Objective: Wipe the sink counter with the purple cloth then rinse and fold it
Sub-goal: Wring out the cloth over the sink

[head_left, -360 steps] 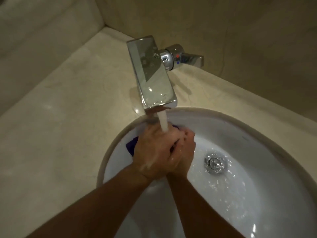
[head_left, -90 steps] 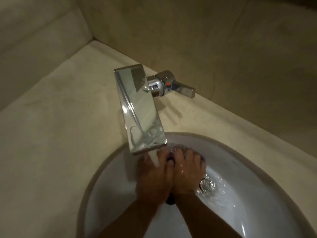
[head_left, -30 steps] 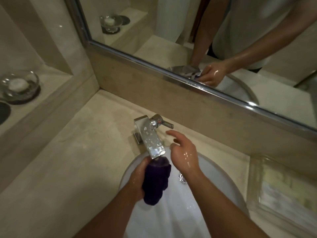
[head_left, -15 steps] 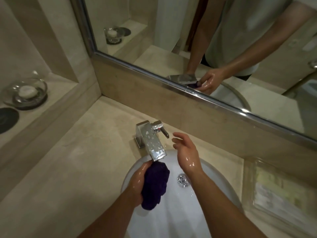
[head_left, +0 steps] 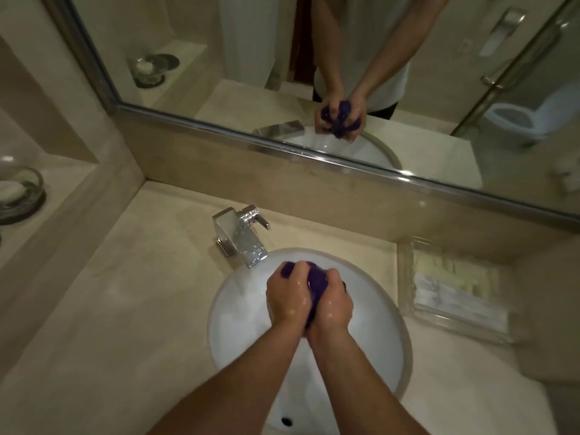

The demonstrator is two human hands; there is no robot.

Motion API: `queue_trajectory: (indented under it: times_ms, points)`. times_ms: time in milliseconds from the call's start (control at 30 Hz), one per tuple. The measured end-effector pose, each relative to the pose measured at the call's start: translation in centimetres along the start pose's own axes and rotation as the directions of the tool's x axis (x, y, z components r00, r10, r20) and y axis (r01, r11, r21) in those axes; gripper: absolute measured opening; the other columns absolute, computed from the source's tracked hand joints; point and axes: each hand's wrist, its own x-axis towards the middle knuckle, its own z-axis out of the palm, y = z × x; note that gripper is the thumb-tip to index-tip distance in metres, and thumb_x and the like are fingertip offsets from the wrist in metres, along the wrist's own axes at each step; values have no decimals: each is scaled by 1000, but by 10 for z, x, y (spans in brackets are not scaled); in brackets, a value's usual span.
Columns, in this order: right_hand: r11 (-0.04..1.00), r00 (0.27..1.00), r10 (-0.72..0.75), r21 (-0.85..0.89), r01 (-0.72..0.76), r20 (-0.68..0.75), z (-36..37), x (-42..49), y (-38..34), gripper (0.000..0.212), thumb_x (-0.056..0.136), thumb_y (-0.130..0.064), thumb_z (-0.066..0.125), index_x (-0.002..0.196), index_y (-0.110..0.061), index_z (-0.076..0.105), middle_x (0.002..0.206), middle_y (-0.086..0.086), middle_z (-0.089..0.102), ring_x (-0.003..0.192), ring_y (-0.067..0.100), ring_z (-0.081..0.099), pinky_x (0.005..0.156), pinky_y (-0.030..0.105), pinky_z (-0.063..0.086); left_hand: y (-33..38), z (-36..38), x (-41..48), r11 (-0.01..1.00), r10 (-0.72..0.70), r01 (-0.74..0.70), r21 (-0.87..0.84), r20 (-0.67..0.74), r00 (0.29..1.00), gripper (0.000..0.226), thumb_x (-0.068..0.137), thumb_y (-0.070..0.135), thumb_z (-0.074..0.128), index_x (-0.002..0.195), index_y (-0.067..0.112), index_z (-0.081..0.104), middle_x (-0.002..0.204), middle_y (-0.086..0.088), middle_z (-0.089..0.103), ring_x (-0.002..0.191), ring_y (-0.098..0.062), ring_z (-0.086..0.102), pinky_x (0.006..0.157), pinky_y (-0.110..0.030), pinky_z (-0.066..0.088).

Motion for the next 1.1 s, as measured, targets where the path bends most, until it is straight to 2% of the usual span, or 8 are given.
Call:
queue_trajectory:
  times_ms: [100, 333, 500, 567, 667, 867, 1000, 1100]
  points:
    - [996, 997, -67, 61, 69, -27, -4, -9, -27, 12, 78, -18, 65, 78, -9, 72, 73, 10, 72, 67, 27, 69, 60, 33, 56, 18, 18, -13, 998, 65, -65, 7, -4, 998, 20, 67, 31, 55, 68, 26, 74, 65, 4, 72, 69, -18, 69, 68, -38, 60]
    - [995, 991, -96, -25, 99, 95, -32, -26, -58, 18, 80, -27, 68, 92, -15, 72, 93, 11, 74, 85, 32, 71, 74, 47, 62, 36, 36, -51, 993, 101, -101, 68, 0, 995, 20, 68, 34, 57, 70, 19, 70, 68, 0, 71, 74, -26, 70, 71, -45, 61]
    - [949, 917, -293, -37, 314, 271, -49, -49, -81, 38, 82, -58, 68, 111, -34, 66, 104, -6, 71, 94, 20, 70, 83, 43, 61, 54, 44, -81, 922, 323, -332, 200, 79, 943, 23, 79, 43, 59, 98, 39, 70, 96, 14, 73, 93, -10, 68, 90, -41, 57]
    - [928, 890, -351, -22, 373, 292, -49, -63, -92, 41, 81, -65, 63, 100, -29, 70, 92, -7, 74, 87, 16, 72, 80, 39, 60, 67, 50, -100, 917, 331, -350, 191, 126, 935, 21, 81, 50, 62, 86, 33, 74, 85, 10, 75, 85, -10, 71, 86, -40, 58]
    - [899, 867, -411, -34, 437, 284, -46, -85, -112, 38, 87, -56, 62, 83, -19, 71, 75, -4, 73, 74, 15, 70, 67, 32, 55, 86, 53, -126, 923, 349, -357, 145, 79, 934, 46, 76, 65, 64, 72, 20, 73, 69, 2, 73, 71, -17, 72, 74, -39, 59]
    - [947, 905, -316, 32, 320, 284, -38, -112, -126, 19, 68, -27, 66, 49, -21, 65, 54, -2, 64, 57, 21, 59, 63, 36, 53, 112, 52, -141, 905, 407, -387, 179, -98, 908, 26, 73, 39, 62, 53, 23, 63, 50, 5, 61, 58, -23, 63, 66, -43, 58]
    - [949, 909, -305, 17, 314, 283, -37, -115, -127, 18, 66, -24, 62, 48, -20, 64, 53, -1, 62, 57, 22, 59, 62, 37, 54, 118, 46, -141, 922, 359, -337, 190, -96, 928, 29, 72, 31, 60, 47, 17, 58, 47, 5, 55, 55, -23, 57, 60, -39, 54]
    - [947, 901, -277, -63, 314, 335, -38, -114, -126, 12, 63, -28, 63, 58, -18, 67, 60, 3, 66, 64, 26, 64, 69, 43, 59, 115, 39, -136, 936, 313, -299, 187, -46, 949, 25, 67, 38, 60, 56, 16, 63, 58, -2, 65, 62, -26, 65, 68, -43, 60]
